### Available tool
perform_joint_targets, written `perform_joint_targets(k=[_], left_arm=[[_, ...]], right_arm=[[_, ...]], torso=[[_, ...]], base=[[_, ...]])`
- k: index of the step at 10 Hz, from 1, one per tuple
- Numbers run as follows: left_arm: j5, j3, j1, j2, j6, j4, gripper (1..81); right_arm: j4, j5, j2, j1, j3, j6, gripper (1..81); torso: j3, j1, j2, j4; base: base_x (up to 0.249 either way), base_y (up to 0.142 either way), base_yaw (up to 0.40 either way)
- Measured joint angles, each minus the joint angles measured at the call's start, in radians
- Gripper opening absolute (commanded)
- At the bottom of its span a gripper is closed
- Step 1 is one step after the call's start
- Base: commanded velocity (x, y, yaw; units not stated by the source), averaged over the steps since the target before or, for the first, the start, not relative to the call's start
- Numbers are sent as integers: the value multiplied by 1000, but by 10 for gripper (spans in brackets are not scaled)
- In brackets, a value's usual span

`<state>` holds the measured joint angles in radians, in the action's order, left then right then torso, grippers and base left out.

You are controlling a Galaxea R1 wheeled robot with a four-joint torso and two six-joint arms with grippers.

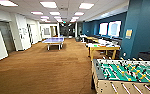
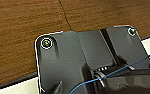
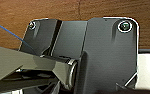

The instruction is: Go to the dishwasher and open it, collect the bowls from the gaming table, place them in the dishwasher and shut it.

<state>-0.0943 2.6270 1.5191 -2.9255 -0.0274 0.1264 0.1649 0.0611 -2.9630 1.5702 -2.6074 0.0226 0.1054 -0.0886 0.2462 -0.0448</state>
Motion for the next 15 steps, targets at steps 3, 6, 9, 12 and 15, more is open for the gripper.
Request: perform_joint_targets(k=[3,6,9,12,15], left_arm=[[1,0,0,3,0,0,811],[1,0,3,3,0,0,811],[1,0,3,3,0,0,811],[0,0,2,3,0,0,811],[0,0,3,2,0,0,811]], right_arm=[[0,1,-3,0,0,0,811],[0,0,-1,1,0,0,811],[0,0,0,3,0,0,811],[0,0,0,3,0,0,811],[0,-1,0,1,0,0,811]], torso=[[0,0,0,0],[0,0,0,0],[0,0,0,0],[0,0,0,0],[0,1,0,0]], base=[[83,0,0],[90,0,0],[94,0,0],[106,0,0],[109,0,0]])
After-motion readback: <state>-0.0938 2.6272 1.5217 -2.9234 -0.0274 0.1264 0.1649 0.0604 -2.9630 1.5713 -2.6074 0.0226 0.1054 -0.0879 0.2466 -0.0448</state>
